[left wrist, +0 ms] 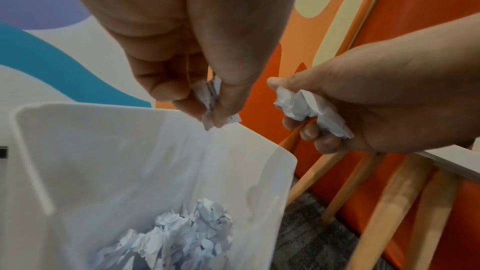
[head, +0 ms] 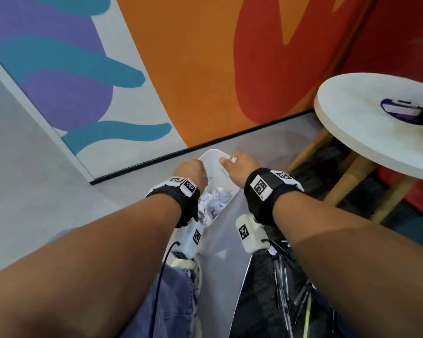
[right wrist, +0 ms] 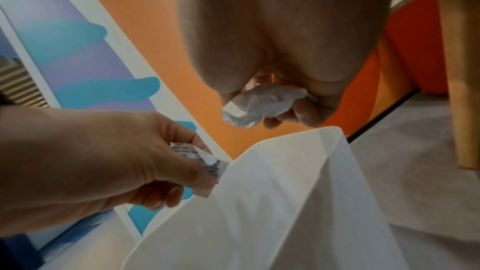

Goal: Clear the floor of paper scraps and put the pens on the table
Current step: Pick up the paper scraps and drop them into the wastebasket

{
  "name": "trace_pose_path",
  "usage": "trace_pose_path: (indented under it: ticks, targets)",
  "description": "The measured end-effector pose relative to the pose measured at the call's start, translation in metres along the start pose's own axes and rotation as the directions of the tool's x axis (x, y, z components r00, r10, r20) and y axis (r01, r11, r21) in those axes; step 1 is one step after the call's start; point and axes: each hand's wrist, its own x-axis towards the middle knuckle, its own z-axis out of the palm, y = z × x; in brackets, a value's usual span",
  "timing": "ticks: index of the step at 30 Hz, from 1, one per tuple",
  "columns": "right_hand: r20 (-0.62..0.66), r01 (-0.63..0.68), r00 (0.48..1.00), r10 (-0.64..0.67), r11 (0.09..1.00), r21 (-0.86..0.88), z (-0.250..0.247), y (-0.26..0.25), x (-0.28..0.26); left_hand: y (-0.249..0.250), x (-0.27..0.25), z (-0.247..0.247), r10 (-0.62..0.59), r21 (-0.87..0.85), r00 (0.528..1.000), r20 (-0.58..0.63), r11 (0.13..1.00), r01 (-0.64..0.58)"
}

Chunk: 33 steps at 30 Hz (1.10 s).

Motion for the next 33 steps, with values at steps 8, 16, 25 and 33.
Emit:
trace_pose_path:
  ticks: [8, 16, 25, 33]
  targets:
    - [0.069, -0.083, 0.995, 0.076, 0.990, 0.113, -0.001, 0.008, -0.002, -0.011, 0.009, 0.014, -0.038, 0.024, 0.988, 0.149, 0.999, 0.035]
    - [0.103, -0.179, 0.984, 0.148, 0.857, 0.484, -0.012, 0.011, -0.004, 0.011, 0.001, 0.009, 0.007, 0.072, 0.993, 0.119, 0.997, -0.016]
    - [0.217, -0.302, 0.953, 0.212, 0.728, 0.615, -0.006, 0.009, 0.001, 0.011, -0.006, 0.009, -0.023, 0.123, 0.998, 0.063, 0.992, 0.015]
    - [-0.093, -0.087, 0.986, 0.138, 0.904, 0.420, -0.038, 0.078, -0.006, 0.070, -0.013, 0.034, 0.219, 0.039, 0.975, 0.034, 0.975, -0.220]
